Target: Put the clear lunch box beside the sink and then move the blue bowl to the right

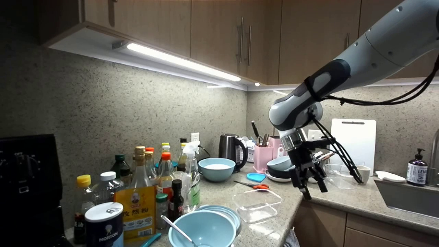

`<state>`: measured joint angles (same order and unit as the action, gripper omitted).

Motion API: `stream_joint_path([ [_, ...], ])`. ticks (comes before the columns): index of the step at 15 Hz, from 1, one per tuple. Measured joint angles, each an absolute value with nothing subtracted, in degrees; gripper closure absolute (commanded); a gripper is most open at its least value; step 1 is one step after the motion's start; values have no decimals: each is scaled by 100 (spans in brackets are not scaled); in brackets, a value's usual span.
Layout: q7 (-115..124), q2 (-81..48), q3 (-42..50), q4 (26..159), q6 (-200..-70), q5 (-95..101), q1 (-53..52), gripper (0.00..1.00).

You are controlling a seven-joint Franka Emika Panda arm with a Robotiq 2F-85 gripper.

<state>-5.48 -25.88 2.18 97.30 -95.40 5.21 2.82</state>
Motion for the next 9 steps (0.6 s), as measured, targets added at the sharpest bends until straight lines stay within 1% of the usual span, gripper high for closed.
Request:
stream_joint_path([
  [6,299,-3651,228,8245,-9662,-848,352,0],
  [9,322,-3816,230,8109,-9677,-862,360,0],
])
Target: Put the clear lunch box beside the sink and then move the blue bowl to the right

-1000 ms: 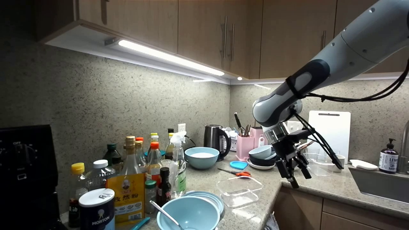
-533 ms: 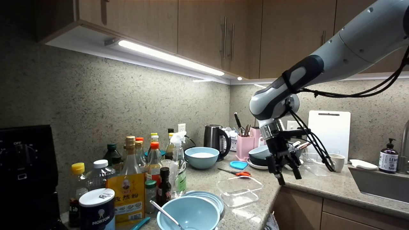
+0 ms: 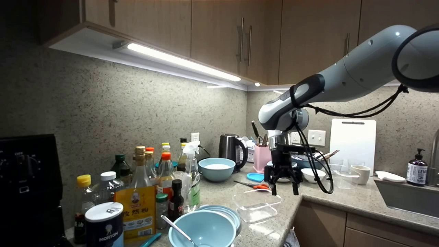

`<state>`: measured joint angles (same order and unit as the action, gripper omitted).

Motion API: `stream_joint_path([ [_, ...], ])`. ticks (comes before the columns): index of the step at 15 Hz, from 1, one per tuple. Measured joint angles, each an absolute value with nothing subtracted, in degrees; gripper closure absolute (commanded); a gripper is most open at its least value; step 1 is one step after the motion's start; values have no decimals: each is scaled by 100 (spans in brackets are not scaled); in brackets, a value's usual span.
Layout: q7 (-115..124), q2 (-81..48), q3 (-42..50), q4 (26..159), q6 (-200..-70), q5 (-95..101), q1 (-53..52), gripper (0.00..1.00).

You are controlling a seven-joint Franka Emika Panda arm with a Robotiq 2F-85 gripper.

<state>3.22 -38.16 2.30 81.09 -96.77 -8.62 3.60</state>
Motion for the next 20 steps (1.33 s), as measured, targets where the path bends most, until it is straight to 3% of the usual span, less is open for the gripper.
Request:
stream_joint_path([
  [5,402,-3928,303,7975,-9903,-603,322,0],
  [15,418,-5373,499,6274,-9901,46,332,0],
  [16,411,-5376,487,6274,-9901,46,332,25],
  [17,408,-5376,470,6272,-9901,45,332,26],
  [20,401,-5388,403,6258,-9889,42,334,46],
])
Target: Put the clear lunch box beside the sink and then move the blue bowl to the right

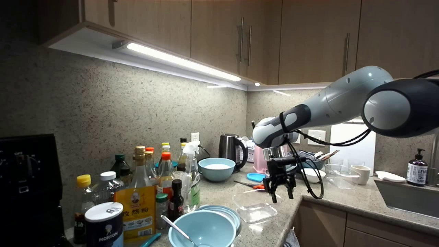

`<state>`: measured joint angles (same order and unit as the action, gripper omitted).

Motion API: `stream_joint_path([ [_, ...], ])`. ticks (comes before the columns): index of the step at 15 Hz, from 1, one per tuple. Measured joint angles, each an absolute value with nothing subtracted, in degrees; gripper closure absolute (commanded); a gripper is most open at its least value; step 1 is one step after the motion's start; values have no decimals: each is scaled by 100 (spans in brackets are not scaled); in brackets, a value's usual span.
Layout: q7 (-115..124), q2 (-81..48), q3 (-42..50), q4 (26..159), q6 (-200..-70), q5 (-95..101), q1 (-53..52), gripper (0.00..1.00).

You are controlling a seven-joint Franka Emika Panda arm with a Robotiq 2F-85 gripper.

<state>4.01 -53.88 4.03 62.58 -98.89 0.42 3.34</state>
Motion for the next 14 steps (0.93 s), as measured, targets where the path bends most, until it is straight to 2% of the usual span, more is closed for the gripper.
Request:
stream_joint_path([
  [7,384,-5427,320,6258,-9792,-86,448,92],
  [8,384,-5431,312,6257,-9750,-135,483,95],
  [11,384,-5438,281,6255,-9635,-320,594,93],
  [14,395,-5436,267,6246,-9611,-538,696,95],
])
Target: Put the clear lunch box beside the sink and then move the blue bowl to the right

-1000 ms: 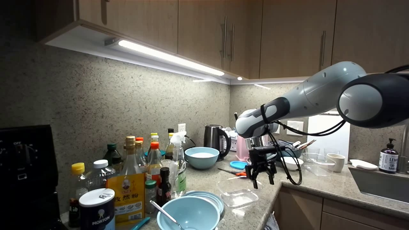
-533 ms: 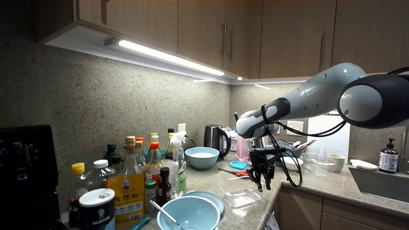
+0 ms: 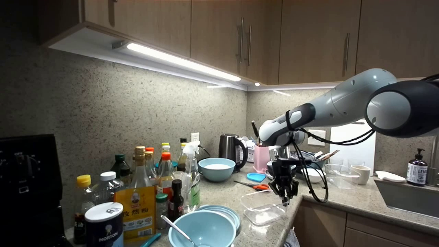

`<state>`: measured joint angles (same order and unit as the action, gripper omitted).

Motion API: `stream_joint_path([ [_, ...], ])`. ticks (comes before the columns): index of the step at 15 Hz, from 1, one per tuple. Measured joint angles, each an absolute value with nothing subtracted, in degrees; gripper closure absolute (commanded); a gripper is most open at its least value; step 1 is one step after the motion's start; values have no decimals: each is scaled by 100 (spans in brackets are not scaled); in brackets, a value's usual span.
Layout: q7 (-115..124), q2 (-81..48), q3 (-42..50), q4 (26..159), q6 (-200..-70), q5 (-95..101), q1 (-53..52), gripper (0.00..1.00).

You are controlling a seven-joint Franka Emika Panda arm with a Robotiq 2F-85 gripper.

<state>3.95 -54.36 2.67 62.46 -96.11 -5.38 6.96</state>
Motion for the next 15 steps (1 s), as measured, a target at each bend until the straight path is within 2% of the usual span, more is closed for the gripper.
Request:
stream_joint_path([
  [5,973,-5311,449,6400,-9891,-818,904,93],
  [8,1281,-4951,691,7008,-10218,-975,1150,94],
  [9,1326,-4809,767,7247,-10268,-1042,1268,91],
  [12,1344,-4465,860,7847,-10348,-1259,1607,91],
  [13,1344,-4413,859,7934,-10364,-1280,1643,96],
  [15,1345,-4385,852,7981,-10373,-1286,1618,94],
])
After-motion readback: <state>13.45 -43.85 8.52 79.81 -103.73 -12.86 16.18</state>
